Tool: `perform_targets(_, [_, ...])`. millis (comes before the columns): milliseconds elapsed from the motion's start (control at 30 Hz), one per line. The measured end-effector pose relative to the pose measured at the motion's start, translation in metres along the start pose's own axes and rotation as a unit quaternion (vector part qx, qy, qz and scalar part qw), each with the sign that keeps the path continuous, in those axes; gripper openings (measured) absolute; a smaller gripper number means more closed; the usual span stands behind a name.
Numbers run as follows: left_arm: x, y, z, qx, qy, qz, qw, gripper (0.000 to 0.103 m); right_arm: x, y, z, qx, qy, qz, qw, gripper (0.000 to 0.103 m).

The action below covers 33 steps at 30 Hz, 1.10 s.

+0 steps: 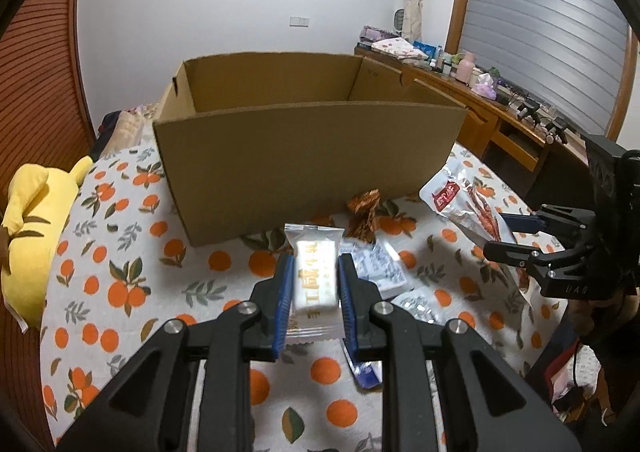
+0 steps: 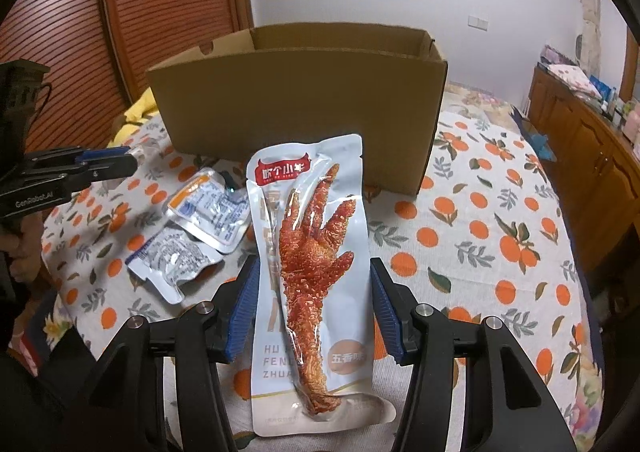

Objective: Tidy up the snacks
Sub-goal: 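Lift the snack bar and chicken-feet pouch over the box with both tools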

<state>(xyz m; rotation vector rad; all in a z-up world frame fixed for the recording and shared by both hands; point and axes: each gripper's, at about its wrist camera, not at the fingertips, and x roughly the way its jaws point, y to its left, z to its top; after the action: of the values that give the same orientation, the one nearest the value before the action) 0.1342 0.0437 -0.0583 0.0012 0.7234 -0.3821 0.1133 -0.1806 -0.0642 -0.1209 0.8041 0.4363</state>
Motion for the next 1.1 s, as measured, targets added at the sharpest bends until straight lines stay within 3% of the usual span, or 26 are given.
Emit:
perform_targets(667, [-0.021,0.008,0.084,0.032,-0.066,-0.009,0.9972,0.02,-0.04,0.004,0.07,-0.043,-0.075,-0.003,0.996,0.054])
perform_targets(1100, [0.018,0.033,0.122,0.032,-0.056,0.001,0.9979,0.02,-0.024,-0.001,0.128,-0.073,-0.094,-0.004,0.993,0.054])
